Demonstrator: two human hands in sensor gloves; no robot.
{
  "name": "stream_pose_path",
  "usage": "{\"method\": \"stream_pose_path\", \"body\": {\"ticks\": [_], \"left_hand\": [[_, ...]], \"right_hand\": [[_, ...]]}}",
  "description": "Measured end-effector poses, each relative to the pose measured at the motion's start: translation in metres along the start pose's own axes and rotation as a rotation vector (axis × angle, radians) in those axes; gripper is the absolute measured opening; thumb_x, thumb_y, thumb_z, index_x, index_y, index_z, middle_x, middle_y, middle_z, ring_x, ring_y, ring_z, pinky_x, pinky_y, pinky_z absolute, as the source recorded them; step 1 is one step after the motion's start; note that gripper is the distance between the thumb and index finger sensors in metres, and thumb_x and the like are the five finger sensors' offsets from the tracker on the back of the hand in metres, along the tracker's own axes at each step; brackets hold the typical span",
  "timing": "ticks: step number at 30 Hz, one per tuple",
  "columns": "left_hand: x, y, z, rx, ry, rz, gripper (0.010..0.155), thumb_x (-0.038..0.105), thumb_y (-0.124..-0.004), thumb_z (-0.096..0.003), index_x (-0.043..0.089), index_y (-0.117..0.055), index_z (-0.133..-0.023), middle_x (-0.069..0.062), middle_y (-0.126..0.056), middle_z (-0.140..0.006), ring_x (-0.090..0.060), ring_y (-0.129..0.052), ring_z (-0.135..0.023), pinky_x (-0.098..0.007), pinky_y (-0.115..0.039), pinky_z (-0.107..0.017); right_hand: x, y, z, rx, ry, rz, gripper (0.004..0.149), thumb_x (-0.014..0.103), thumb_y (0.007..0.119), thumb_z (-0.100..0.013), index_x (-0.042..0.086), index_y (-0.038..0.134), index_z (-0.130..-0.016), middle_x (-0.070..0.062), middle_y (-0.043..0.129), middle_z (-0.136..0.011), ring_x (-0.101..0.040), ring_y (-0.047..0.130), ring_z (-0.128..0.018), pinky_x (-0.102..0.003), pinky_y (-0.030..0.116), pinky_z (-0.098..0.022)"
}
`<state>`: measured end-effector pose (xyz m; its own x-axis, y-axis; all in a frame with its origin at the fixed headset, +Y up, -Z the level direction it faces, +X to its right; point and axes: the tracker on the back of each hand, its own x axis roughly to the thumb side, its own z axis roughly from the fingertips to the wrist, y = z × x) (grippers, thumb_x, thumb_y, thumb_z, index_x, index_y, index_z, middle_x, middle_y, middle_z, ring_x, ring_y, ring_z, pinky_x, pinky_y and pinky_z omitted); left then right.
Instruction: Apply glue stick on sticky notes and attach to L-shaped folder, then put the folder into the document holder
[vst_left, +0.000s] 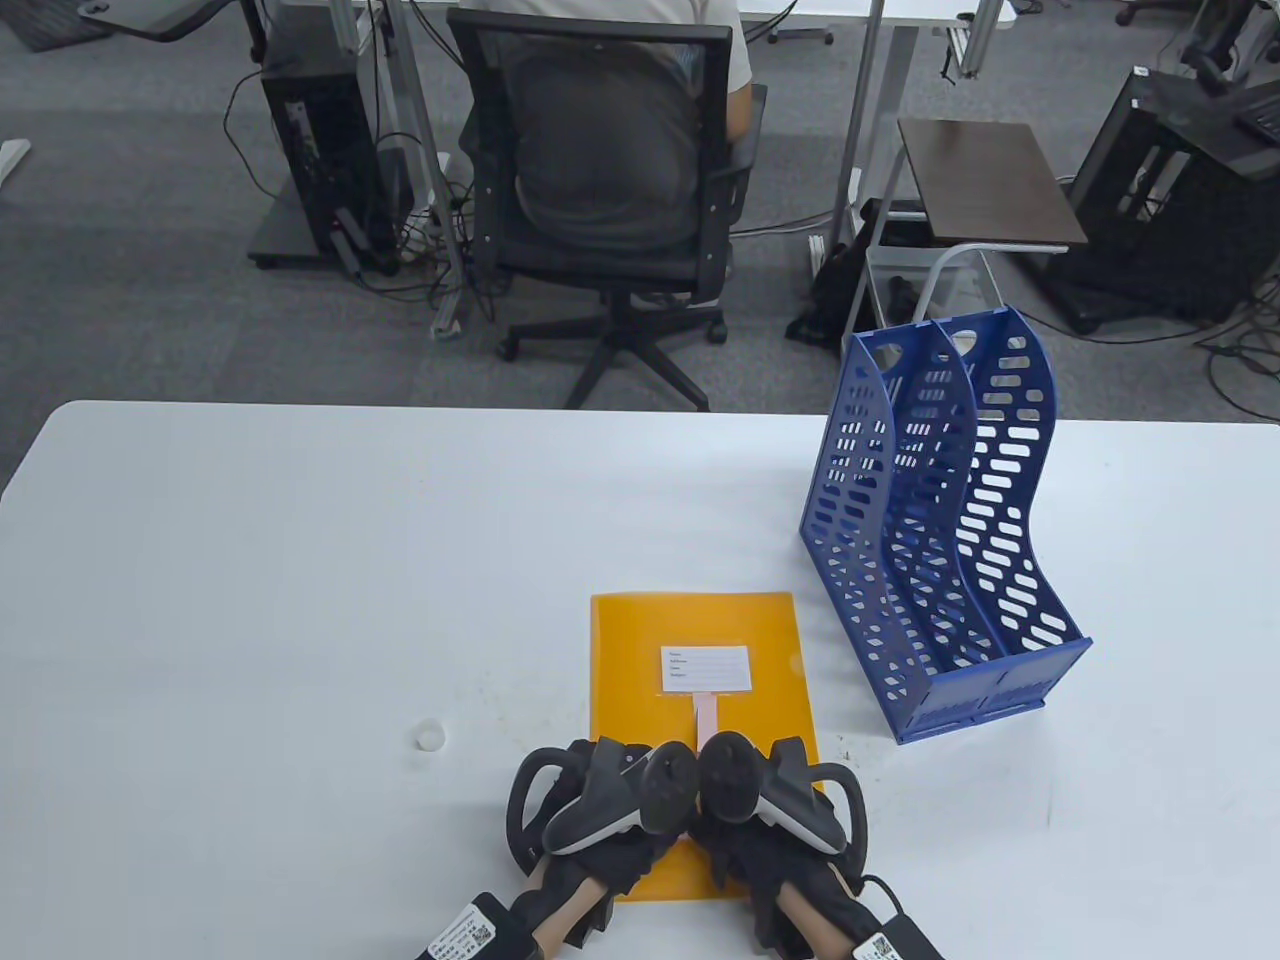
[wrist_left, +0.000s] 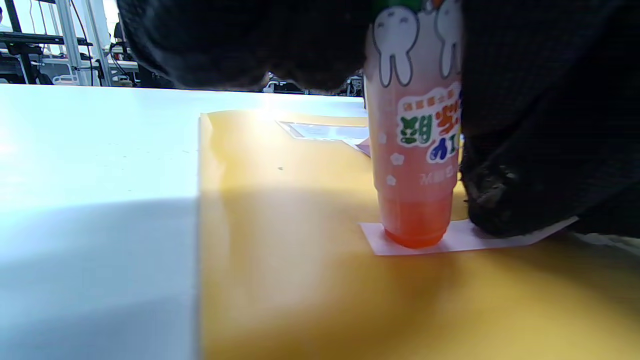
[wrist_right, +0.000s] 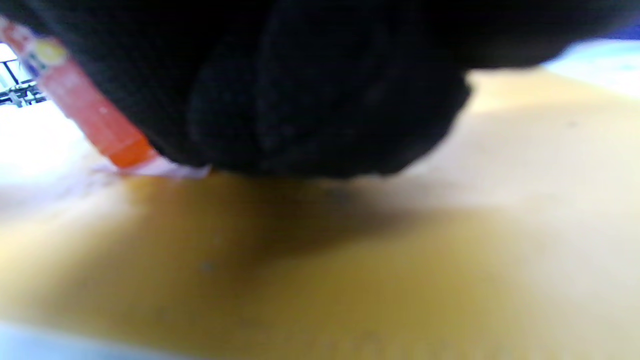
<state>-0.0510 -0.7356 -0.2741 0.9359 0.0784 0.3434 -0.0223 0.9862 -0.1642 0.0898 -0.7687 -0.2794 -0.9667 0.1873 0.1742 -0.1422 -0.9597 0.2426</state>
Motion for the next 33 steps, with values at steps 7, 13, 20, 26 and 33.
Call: {"method": "stream_pose_path", "body": {"ticks": [7,13,20,26,33], "left_hand": [[-0.031,0.005,0.004,-0.018,0.03,0.122,0.044,0.056,-0.09,-0.0452,0.027,-0.089,-0.078,-0.005,-0.094,-0.049,-0.023,-0.094,-0.039,-0.057,-0.074,-0.061],[-0.078,0.004,0.014,0.126,0.084,0.517,0.058,0.055,-0.072,-0.0517,0.012,-0.084,-0.088,-0.004,-0.102,-0.053,-0.022,-0.104,-0.036,-0.053,-0.082,-0.054],[-0.108,-0.018,0.015,0.126,0.022,0.859,0.067,0.053,-0.06,-0.0529,0.009,-0.063,-0.103,-0.008,-0.087,-0.076,-0.022,-0.096,-0.057,-0.058,-0.072,-0.063],[-0.113,-0.018,0.017,0.108,-0.016,0.916,0.065,0.046,-0.079,-0.0514,0.012,-0.061,-0.104,-0.008,-0.081,-0.082,-0.023,-0.092,-0.065,-0.061,-0.068,-0.066],[-0.086,-0.031,0.014,-0.017,-0.032,0.571,0.061,0.059,-0.068,-0.049,0.021,-0.065,-0.096,-0.005,-0.072,-0.102,-0.036,-0.06,-0.105,-0.07,-0.038,-0.075]], "right_hand": [[0.001,0.0,0.0,-0.004,-0.001,0.014,0.041,0.043,0.096,-0.043,0.008,0.097,-0.064,-0.004,0.103,-0.039,-0.018,0.102,-0.014,-0.035,0.086,-0.01],[0.004,-0.001,0.001,-0.018,-0.007,0.037,0.041,0.042,0.096,-0.044,0.007,0.097,-0.064,-0.004,0.103,-0.038,-0.018,0.102,-0.014,-0.035,0.086,-0.01],[0.009,0.0,0.004,-0.032,-0.006,0.081,0.041,0.042,0.095,-0.044,0.007,0.097,-0.065,-0.004,0.103,-0.04,-0.019,0.102,-0.015,-0.035,0.086,-0.011],[0.011,0.0,0.005,-0.031,0.012,0.086,0.041,0.042,0.095,-0.044,0.007,0.096,-0.066,-0.005,0.103,-0.04,-0.019,0.102,-0.016,-0.036,0.087,-0.011],[0.015,0.002,0.009,-0.022,0.006,0.106,0.042,0.039,0.092,-0.046,0.004,0.093,-0.069,-0.007,0.101,-0.044,-0.019,0.102,-0.019,-0.035,0.087,-0.013]]}}
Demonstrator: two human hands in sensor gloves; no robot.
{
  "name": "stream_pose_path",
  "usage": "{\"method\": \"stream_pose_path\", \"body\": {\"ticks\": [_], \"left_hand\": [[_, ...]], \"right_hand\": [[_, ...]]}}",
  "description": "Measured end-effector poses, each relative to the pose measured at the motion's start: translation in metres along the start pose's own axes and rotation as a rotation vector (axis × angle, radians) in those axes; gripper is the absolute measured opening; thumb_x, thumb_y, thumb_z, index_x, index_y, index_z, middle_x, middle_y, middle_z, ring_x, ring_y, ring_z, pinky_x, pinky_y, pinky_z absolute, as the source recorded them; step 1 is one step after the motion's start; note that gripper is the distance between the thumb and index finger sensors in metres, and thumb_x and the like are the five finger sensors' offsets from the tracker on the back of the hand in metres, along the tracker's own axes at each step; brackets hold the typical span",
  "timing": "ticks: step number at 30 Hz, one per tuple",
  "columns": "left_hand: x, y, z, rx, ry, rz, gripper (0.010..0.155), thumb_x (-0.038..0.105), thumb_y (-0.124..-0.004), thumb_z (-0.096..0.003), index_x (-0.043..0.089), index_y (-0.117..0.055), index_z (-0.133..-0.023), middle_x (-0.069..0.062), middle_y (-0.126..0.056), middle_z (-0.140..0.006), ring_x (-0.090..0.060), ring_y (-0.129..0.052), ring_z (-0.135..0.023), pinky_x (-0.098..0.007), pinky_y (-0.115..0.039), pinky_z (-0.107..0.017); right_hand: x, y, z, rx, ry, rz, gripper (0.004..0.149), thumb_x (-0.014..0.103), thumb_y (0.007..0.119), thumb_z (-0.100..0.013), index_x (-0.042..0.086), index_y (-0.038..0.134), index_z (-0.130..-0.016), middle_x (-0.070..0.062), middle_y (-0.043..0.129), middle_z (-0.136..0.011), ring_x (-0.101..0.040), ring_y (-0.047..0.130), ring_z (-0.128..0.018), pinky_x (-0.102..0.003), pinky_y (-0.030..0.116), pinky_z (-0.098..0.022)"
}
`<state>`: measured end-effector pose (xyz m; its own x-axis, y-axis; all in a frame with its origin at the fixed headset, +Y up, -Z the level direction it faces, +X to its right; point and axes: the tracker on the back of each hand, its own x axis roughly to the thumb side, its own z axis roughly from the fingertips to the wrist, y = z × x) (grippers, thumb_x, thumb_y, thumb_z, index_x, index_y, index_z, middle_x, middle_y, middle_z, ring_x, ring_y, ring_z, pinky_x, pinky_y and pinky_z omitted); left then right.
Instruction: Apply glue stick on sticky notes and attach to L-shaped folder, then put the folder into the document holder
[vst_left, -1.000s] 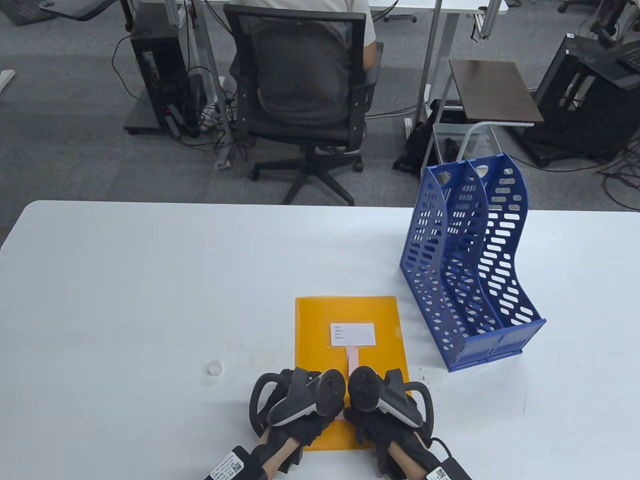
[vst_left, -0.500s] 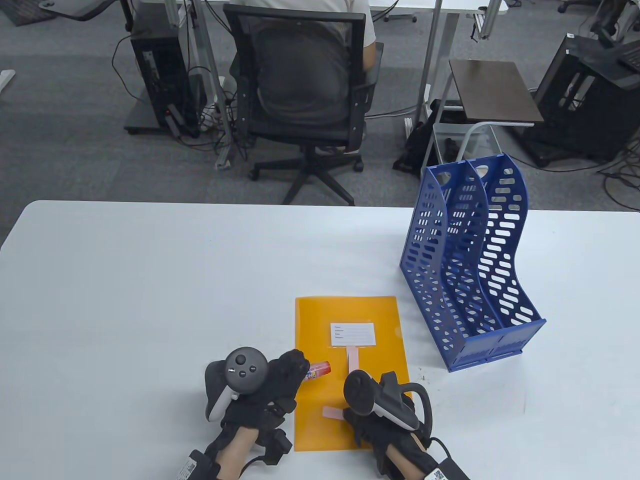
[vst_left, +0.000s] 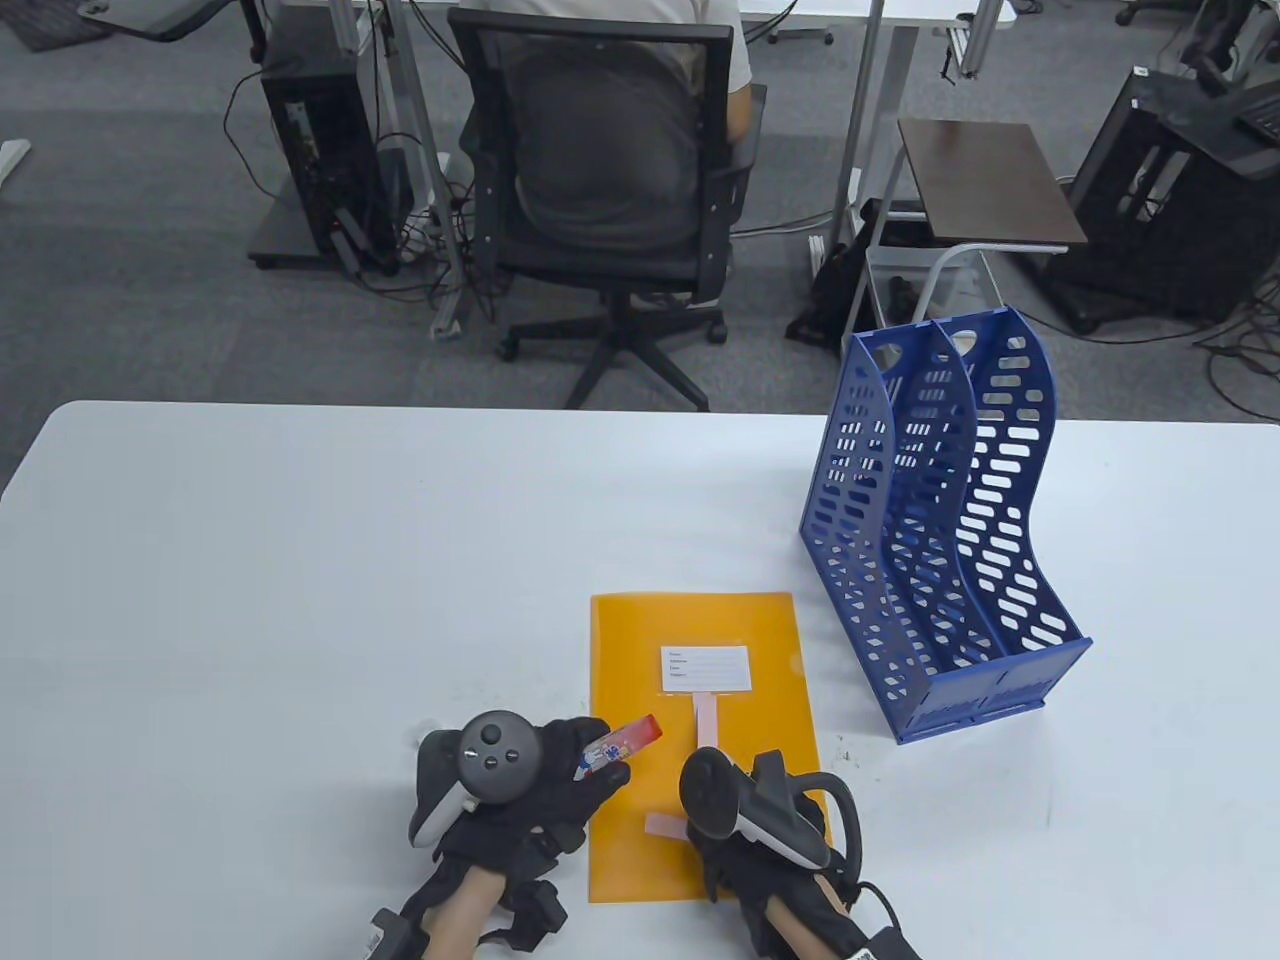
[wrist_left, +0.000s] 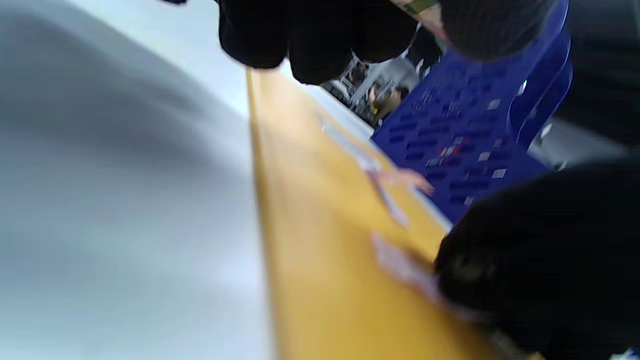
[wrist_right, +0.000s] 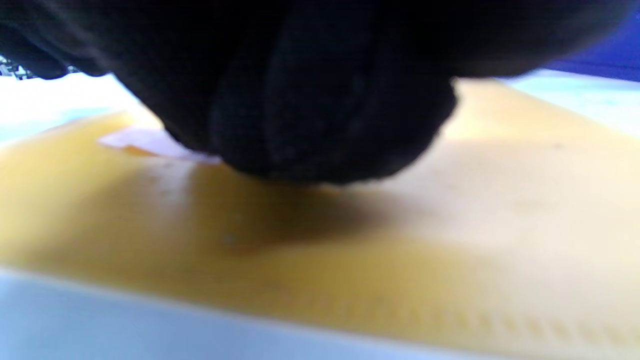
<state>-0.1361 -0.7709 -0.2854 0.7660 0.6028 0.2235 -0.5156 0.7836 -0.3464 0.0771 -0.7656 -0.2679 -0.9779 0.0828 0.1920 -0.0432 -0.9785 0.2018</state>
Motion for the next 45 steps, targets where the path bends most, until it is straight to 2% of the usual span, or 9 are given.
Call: {"method": "stream_pose_path", "body": {"ticks": [2,5,13,21,30,33,38,42,45], "left_hand": [[0.005,-0.007,-0.002,-0.046,0.031,-0.073,0.06,0.06,-0.064,-0.0496,0.02,-0.067,-0.095,-0.008,-0.071,-0.107,-0.037,-0.056,-0.108,-0.07,-0.033,-0.076],[0.009,-0.011,-0.004,-0.038,0.053,-0.124,0.06,0.061,-0.061,-0.0497,0.02,-0.066,-0.094,-0.012,-0.075,-0.106,-0.035,-0.062,-0.106,-0.069,-0.035,-0.076],[0.007,-0.011,-0.006,-0.024,0.076,-0.097,0.061,0.062,-0.059,-0.0502,0.018,-0.067,-0.092,-0.012,-0.08,-0.102,-0.034,-0.067,-0.103,-0.068,-0.038,-0.076],[0.006,-0.01,-0.007,-0.029,0.076,-0.063,0.061,0.062,-0.059,-0.0507,0.017,-0.068,-0.091,-0.012,-0.079,-0.102,-0.035,-0.067,-0.103,-0.068,-0.038,-0.076],[0.005,-0.009,-0.007,-0.01,0.1,-0.049,0.062,0.062,-0.055,-0.051,0.016,-0.066,-0.091,-0.011,-0.082,-0.1,-0.033,-0.069,-0.102,-0.067,-0.04,-0.076],[0.005,-0.009,-0.007,-0.014,0.111,-0.041,0.062,0.062,-0.055,-0.0512,0.016,-0.066,-0.091,-0.011,-0.081,-0.1,-0.033,-0.069,-0.102,-0.067,-0.04,-0.076],[0.002,-0.008,-0.008,-0.021,0.121,0.009,0.062,0.062,-0.057,-0.0514,0.016,-0.066,-0.091,-0.011,-0.081,-0.1,-0.034,-0.068,-0.102,-0.067,-0.04,-0.075],[0.0,-0.007,-0.008,-0.026,0.123,0.031,0.061,0.062,-0.057,-0.0516,0.016,-0.066,-0.091,-0.012,-0.08,-0.1,-0.033,-0.067,-0.103,-0.067,-0.04,-0.075],[0.001,-0.008,-0.008,-0.028,0.124,0.024,0.061,0.062,-0.058,-0.0515,0.016,-0.066,-0.092,-0.012,-0.08,-0.101,-0.034,-0.066,-0.103,-0.067,-0.04,-0.075]], "right_hand": [[0.002,0.0,0.002,-0.001,-0.003,0.013,0.043,0.038,0.091,-0.046,0.003,0.092,-0.071,-0.007,0.101,-0.046,-0.02,0.102,-0.02,-0.035,0.087,-0.013],[0.002,0.001,0.003,-0.008,-0.007,0.023,0.043,0.038,0.09,-0.046,0.004,0.092,-0.072,-0.007,0.101,-0.047,-0.019,0.102,-0.021,-0.035,0.087,-0.014],[0.001,0.0,0.004,-0.026,-0.015,0.017,0.041,0.04,0.089,-0.047,0.008,0.091,-0.074,-0.007,0.101,-0.05,-0.018,0.103,-0.021,-0.033,0.088,-0.012],[0.0,-0.004,0.007,-0.008,-0.038,-0.041,0.04,0.039,0.088,-0.048,0.01,0.09,-0.076,-0.014,0.101,-0.059,-0.019,0.105,-0.023,-0.033,0.088,-0.013],[-0.018,-0.011,-0.001,0.121,-0.048,-0.283,0.041,0.037,0.082,-0.05,0.008,0.085,-0.079,-0.021,0.099,-0.064,-0.024,0.108,-0.03,-0.037,0.09,-0.017],[-0.026,-0.018,-0.002,0.11,-0.057,-0.361,0.041,0.037,0.083,-0.05,0.007,0.085,-0.079,-0.022,0.099,-0.066,-0.026,0.108,-0.03,-0.038,0.089,-0.017],[-0.04,-0.046,-0.001,-0.105,-0.023,-0.374,0.04,0.038,0.091,-0.046,0.007,0.092,-0.072,-0.016,0.103,-0.054,-0.025,0.106,-0.026,-0.038,0.088,-0.015],[-0.047,-0.068,-0.009,-0.317,0.076,-0.143,0.041,0.039,0.096,-0.043,0.006,0.094,-0.068,-0.013,0.104,-0.049,-0.022,0.105,-0.023,-0.037,0.088,-0.014],[-0.046,-0.071,-0.023,-0.369,0.144,0.02,0.042,0.04,0.094,-0.044,0.006,0.093,-0.068,-0.012,0.103,-0.047,-0.021,0.105,-0.022,-0.036,0.088,-0.014]]}}
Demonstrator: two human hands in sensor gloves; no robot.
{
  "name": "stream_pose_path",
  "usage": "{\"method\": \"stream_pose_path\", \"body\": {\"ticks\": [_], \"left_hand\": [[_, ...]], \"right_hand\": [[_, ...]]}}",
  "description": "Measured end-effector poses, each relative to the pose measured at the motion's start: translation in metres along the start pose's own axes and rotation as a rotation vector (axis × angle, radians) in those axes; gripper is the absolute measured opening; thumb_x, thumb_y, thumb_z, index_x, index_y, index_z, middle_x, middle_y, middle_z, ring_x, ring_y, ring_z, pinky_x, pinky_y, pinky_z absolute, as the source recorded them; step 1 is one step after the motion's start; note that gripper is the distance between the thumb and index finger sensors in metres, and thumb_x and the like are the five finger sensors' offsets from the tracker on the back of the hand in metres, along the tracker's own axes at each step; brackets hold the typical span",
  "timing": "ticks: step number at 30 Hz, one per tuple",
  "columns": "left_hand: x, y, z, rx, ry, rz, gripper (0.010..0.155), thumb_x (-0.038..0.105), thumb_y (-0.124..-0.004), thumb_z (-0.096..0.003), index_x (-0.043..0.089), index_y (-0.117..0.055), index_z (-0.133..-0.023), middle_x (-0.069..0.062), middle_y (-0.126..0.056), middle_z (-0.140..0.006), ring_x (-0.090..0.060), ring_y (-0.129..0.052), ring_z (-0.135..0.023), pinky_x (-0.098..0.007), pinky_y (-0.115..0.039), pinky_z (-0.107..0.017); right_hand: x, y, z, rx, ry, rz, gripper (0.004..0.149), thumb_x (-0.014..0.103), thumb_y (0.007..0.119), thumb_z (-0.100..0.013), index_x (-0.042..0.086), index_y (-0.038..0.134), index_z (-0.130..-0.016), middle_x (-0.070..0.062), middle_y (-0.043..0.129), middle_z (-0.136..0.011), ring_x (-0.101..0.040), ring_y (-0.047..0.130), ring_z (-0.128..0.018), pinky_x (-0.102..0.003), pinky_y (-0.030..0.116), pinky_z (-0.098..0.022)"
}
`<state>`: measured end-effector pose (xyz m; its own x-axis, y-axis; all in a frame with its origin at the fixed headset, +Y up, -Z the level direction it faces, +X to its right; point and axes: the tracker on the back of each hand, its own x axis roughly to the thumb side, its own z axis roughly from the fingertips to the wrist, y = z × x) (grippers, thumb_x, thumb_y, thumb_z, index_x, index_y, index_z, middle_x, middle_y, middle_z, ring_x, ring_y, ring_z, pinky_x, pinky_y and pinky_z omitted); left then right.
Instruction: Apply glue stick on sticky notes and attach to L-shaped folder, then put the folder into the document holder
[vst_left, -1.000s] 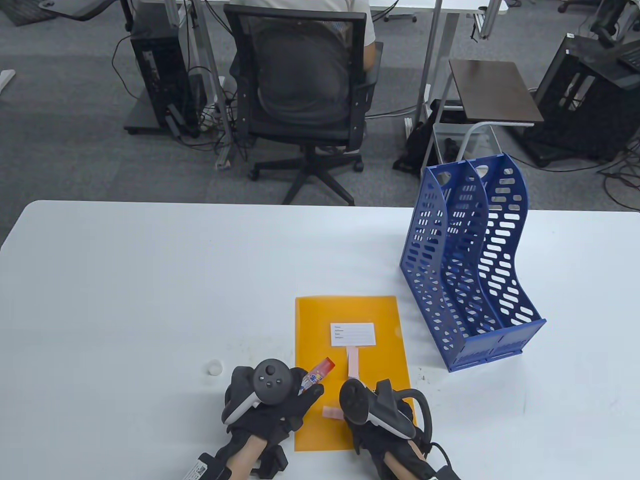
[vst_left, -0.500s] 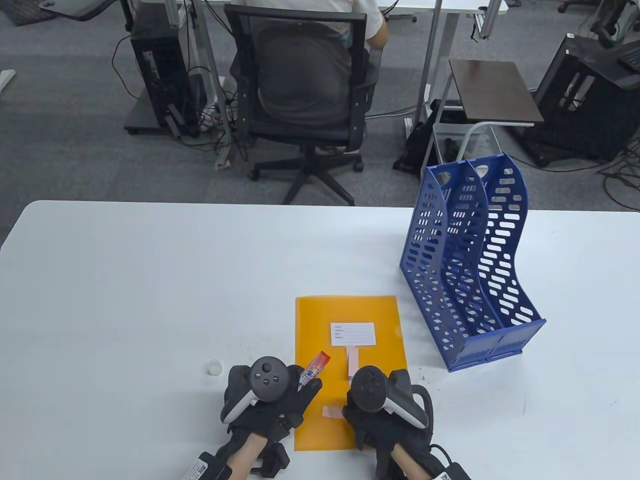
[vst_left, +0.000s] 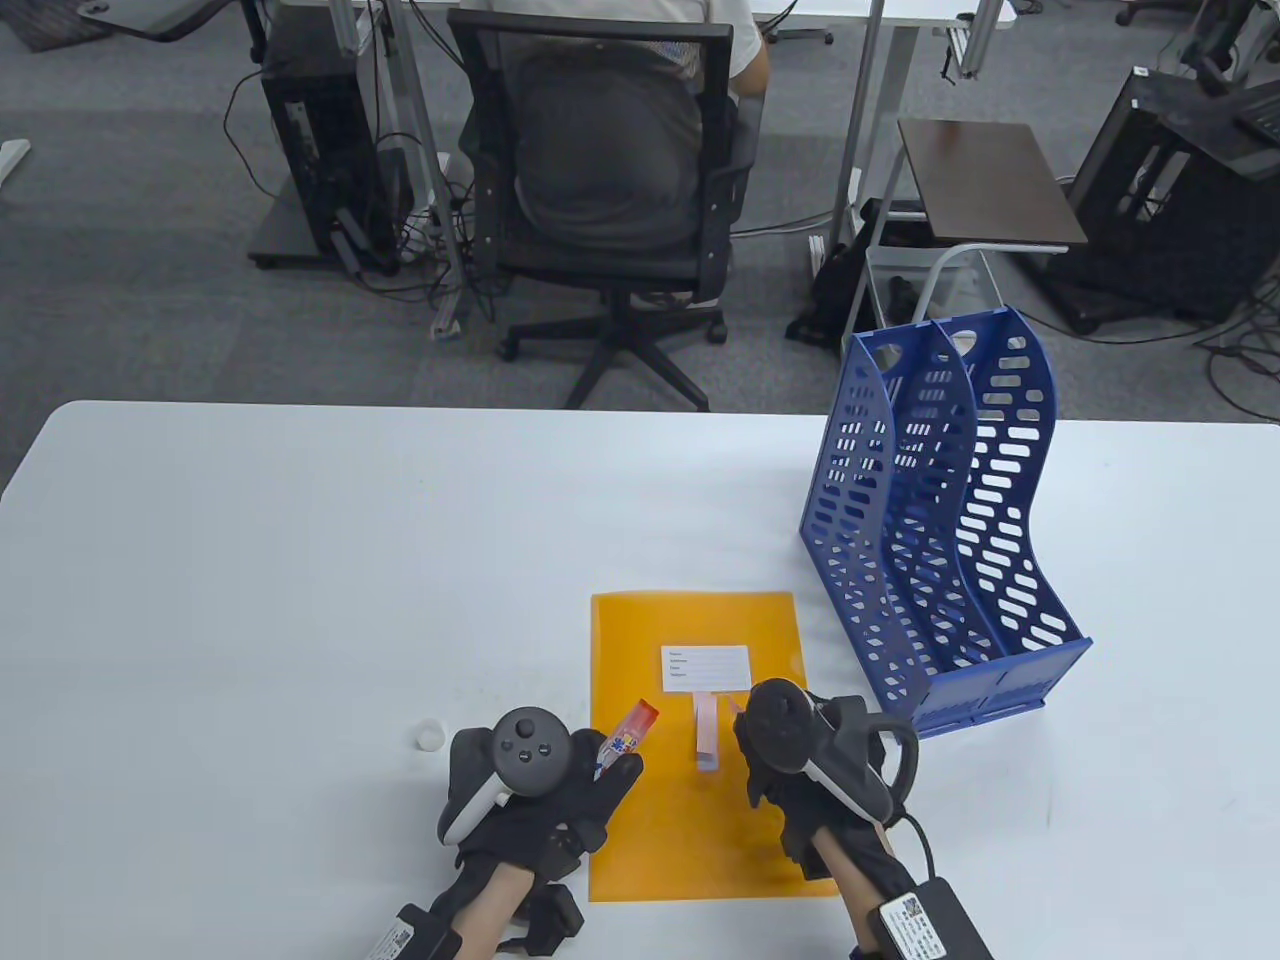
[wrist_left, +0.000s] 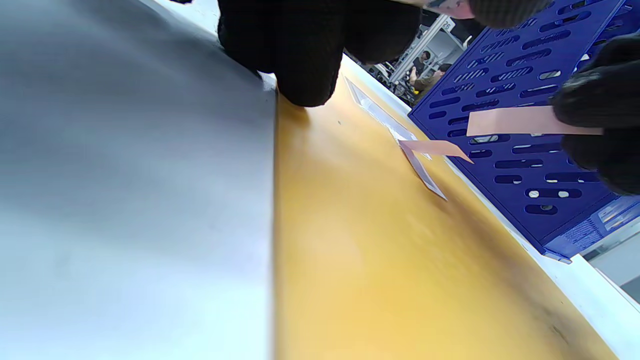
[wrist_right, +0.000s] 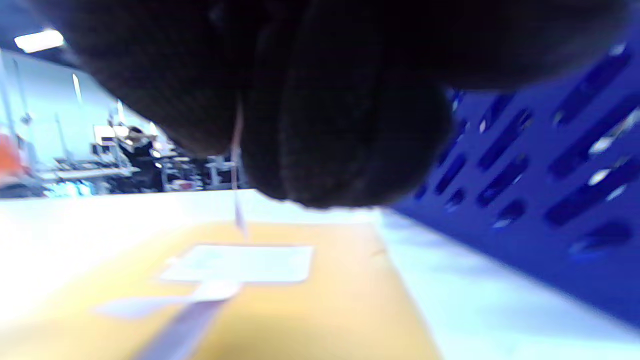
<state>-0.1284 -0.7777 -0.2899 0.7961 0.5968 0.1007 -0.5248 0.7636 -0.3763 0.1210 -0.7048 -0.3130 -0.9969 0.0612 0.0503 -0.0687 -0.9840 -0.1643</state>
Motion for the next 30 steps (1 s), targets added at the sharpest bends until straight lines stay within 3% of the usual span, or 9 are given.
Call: {"method": "stream_pose_path", "body": {"ticks": [7,13,20,30], "left_hand": [[-0.002,0.0,0.0,-0.01,0.0,0.021,0.062,0.062,-0.058,-0.0515,0.016,-0.066,-0.092,-0.012,-0.078,-0.102,-0.034,-0.065,-0.104,-0.067,-0.04,-0.075],[-0.002,0.0,0.0,-0.014,0.005,0.029,0.061,0.062,-0.058,-0.0516,0.016,-0.066,-0.092,-0.011,-0.078,-0.102,-0.033,-0.065,-0.104,-0.066,-0.041,-0.076],[-0.003,0.001,-0.002,-0.022,0.009,0.046,0.061,0.062,-0.058,-0.0519,0.016,-0.066,-0.092,-0.012,-0.079,-0.102,-0.033,-0.065,-0.103,-0.066,-0.041,-0.075],[-0.003,0.001,-0.001,-0.026,0.007,0.048,0.062,0.062,-0.058,-0.0517,0.016,-0.065,-0.093,-0.012,-0.077,-0.103,-0.033,-0.063,-0.104,-0.066,-0.041,-0.075]], "right_hand": [[0.025,0.03,-0.023,-0.054,0.006,0.294,0.041,0.041,0.093,-0.043,0.009,0.093,-0.069,-0.01,0.103,-0.049,-0.02,0.105,-0.023,-0.035,0.088,-0.014],[0.051,0.058,-0.025,0.014,-0.114,0.305,0.04,0.042,0.093,-0.043,0.013,0.094,-0.07,-0.008,0.104,-0.051,-0.02,0.104,-0.023,-0.035,0.088,-0.015],[0.059,0.065,-0.019,0.193,-0.123,0.245,0.042,0.037,0.089,-0.047,0.01,0.089,-0.079,-0.012,0.1,-0.063,-0.022,0.103,-0.031,-0.037,0.087,-0.02],[0.053,0.065,-0.011,0.208,-0.129,0.2,0.04,0.038,0.09,-0.047,0.015,0.091,-0.079,-0.011,0.099,-0.065,-0.022,0.103,-0.031,-0.037,0.087,-0.02]]}}
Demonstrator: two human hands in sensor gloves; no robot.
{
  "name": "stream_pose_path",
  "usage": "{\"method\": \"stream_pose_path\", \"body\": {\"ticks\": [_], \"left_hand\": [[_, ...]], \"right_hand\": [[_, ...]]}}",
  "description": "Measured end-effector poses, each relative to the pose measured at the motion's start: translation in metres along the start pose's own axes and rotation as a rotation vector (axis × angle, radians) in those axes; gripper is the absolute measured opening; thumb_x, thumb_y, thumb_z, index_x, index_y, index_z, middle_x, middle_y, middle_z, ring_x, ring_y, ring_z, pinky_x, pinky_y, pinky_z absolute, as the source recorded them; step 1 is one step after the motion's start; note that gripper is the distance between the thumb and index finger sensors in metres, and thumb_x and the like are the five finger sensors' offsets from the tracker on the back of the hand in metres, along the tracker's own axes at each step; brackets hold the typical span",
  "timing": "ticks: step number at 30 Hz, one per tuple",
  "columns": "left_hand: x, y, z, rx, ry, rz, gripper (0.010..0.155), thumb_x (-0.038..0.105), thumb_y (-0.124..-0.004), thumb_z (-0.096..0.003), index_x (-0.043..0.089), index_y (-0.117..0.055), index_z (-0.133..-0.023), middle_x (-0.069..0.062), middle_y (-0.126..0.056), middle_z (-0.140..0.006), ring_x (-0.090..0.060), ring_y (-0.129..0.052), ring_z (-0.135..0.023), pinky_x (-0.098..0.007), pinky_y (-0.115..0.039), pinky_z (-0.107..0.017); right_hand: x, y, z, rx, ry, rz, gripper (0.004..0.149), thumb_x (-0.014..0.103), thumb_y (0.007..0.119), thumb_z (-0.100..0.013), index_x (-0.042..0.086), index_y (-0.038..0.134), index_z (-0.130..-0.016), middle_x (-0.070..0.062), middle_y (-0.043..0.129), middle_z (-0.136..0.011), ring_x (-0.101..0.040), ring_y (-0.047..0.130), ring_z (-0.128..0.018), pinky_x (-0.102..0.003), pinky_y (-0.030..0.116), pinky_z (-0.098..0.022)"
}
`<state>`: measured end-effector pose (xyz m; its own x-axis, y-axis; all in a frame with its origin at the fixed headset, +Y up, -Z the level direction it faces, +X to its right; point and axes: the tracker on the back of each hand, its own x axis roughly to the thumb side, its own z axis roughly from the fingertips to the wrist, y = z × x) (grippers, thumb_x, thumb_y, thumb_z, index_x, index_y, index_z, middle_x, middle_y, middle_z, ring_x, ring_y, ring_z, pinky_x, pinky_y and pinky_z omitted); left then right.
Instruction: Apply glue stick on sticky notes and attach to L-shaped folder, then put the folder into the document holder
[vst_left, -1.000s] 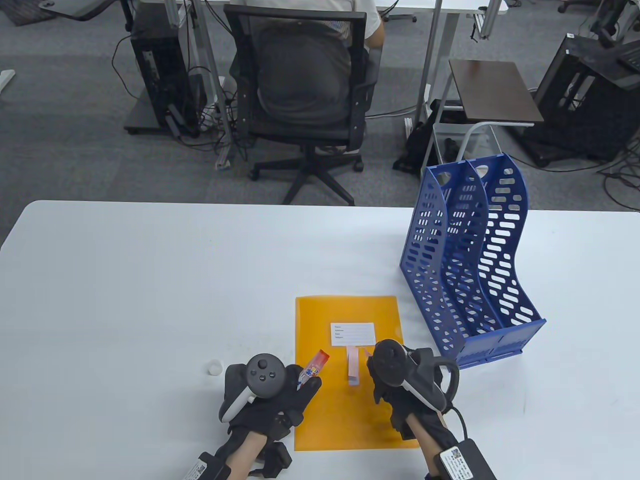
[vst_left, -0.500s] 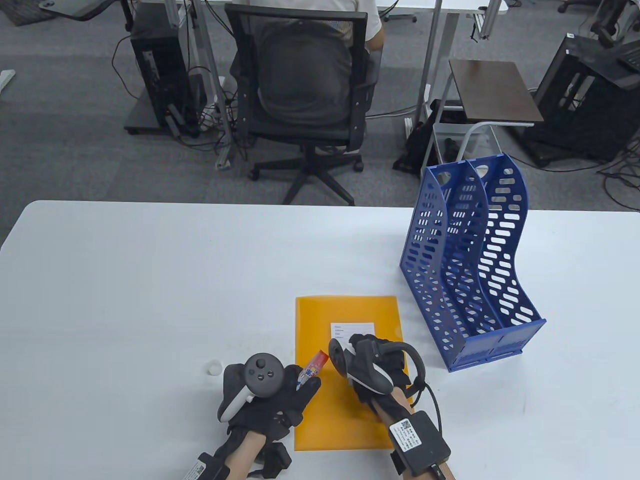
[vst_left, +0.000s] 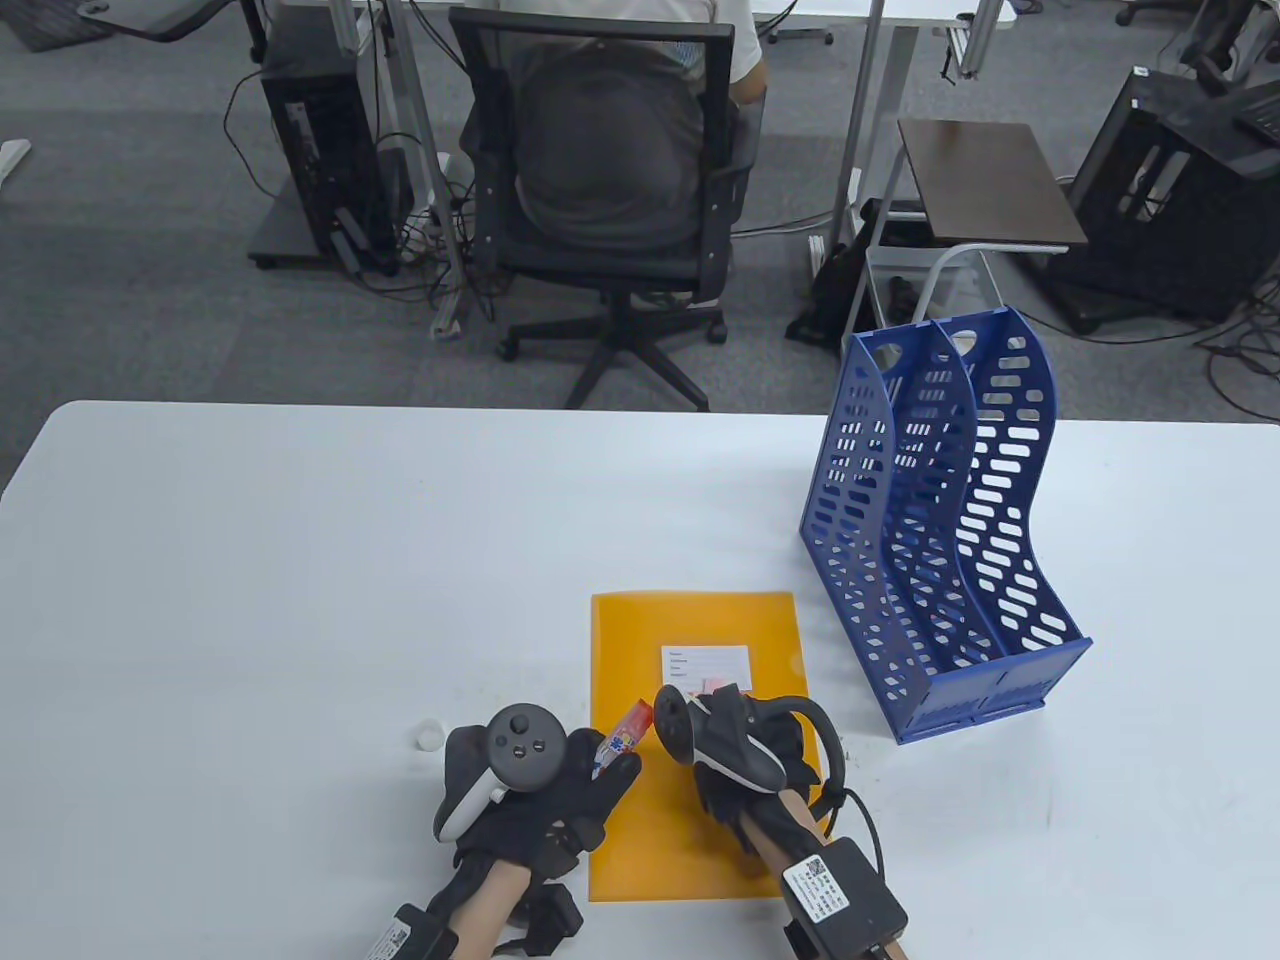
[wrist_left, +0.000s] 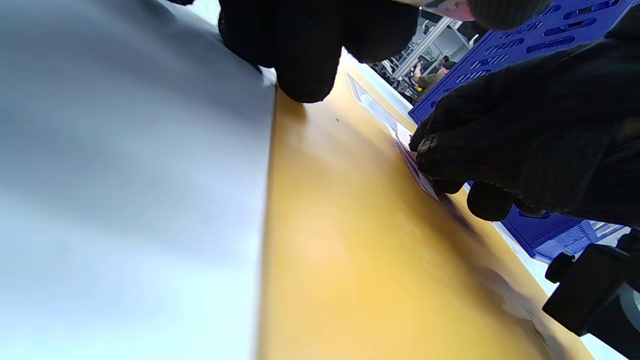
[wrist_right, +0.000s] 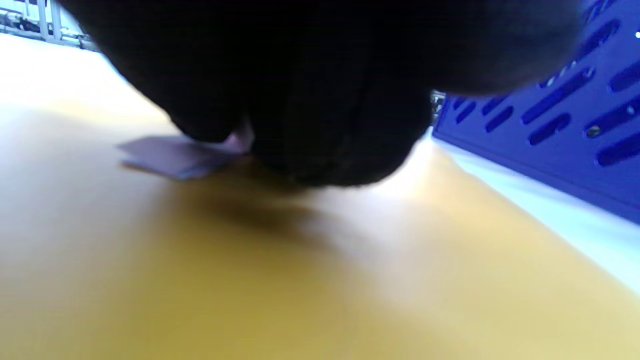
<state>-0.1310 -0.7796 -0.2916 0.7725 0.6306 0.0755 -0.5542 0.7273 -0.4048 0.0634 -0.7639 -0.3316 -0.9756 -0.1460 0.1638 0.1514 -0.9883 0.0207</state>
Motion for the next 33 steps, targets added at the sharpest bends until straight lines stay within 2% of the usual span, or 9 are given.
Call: {"method": "stream_pose_path", "body": {"ticks": [7,24,29,33], "left_hand": [[-0.0002,-0.0001,0.0003,-0.003,0.001,0.006,0.062,0.062,-0.058,-0.0517,0.016,-0.065,-0.093,-0.012,-0.077,-0.103,-0.033,-0.063,-0.104,-0.066,-0.041,-0.075],[-0.0015,0.0,0.0009,-0.011,-0.004,0.017,0.061,0.062,-0.058,-0.0517,0.017,-0.065,-0.093,-0.012,-0.076,-0.103,-0.033,-0.062,-0.105,-0.067,-0.04,-0.076],[-0.0017,0.0,0.001,-0.011,-0.004,0.017,0.061,0.062,-0.058,-0.0518,0.017,-0.065,-0.093,-0.011,-0.076,-0.104,-0.033,-0.062,-0.105,-0.067,-0.04,-0.076],[-0.0021,0.0,0.0013,-0.013,-0.005,0.02,0.061,0.062,-0.059,-0.0517,0.017,-0.065,-0.093,-0.011,-0.076,-0.104,-0.033,-0.062,-0.105,-0.067,-0.04,-0.075]], "right_hand": [[-0.0064,0.002,0.0034,-0.005,0.01,-0.076,0.041,0.037,0.09,-0.046,0.011,0.092,-0.077,-0.011,0.099,-0.063,-0.022,0.103,-0.03,-0.037,0.087,-0.019],[-0.0013,0.0013,0.0076,0.002,-0.025,-0.056,0.041,0.038,0.091,-0.046,0.011,0.092,-0.077,-0.011,0.099,-0.061,-0.022,0.103,-0.03,-0.037,0.087,-0.02],[-0.003,-0.0002,0.0058,0.052,-0.032,-0.087,0.042,0.038,0.088,-0.047,0.009,0.092,-0.078,-0.013,0.099,-0.064,-0.024,0.103,-0.031,-0.039,0.087,-0.02],[-0.0093,-0.0022,0.0015,0.16,-0.037,-0.172,0.046,0.039,0.082,-0.051,0.006,0.088,-0.083,-0.015,0.096,-0.07,-0.026,0.102,-0.034,-0.04,0.086,-0.023]]}}
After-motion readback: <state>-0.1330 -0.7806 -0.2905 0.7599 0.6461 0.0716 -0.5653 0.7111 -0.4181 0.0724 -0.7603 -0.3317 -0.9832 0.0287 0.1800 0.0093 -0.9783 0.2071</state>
